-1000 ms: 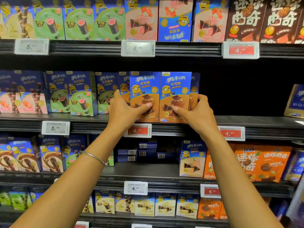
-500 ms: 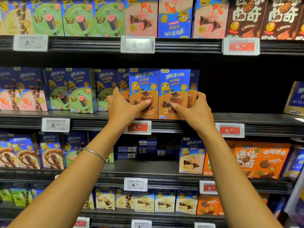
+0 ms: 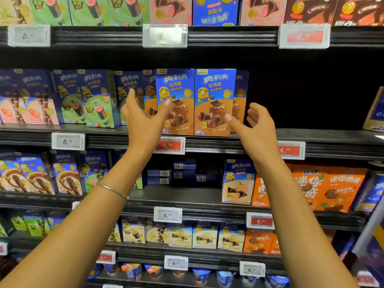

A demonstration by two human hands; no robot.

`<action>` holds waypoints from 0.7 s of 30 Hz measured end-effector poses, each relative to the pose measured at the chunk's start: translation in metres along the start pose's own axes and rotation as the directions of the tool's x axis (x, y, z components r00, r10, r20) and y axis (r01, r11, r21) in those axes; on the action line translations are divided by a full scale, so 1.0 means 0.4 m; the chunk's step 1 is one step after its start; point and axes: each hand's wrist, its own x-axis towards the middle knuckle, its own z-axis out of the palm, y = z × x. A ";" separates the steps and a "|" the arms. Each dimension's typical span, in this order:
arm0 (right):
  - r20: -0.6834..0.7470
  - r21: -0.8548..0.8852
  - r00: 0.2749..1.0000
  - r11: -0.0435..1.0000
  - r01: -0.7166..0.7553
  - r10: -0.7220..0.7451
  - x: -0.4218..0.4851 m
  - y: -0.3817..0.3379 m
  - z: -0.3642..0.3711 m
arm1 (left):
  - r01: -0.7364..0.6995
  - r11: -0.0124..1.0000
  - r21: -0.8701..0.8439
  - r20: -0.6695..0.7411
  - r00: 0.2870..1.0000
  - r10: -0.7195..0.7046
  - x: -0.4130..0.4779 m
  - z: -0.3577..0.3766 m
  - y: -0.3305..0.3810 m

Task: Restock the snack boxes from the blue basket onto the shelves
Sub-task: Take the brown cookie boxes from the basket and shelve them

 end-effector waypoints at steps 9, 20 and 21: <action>0.055 0.220 0.998 0.975 0.025 -0.038 -0.155 0.092 -0.052 | -0.019 0.998 -0.059 -0.107 0.994 0.013 -0.285 -0.049 -0.070; 0.431 0.108 0.821 0.882 -0.459 0.375 -0.532 0.486 -0.021 | 0.468 0.877 -0.105 -0.091 0.874 -0.478 -0.826 -0.097 -0.383; 0.480 0.027 0.762 0.861 -0.507 0.434 -0.589 0.539 -0.025 | 0.540 0.837 -0.092 -0.066 0.835 -0.546 -0.881 -0.109 -0.415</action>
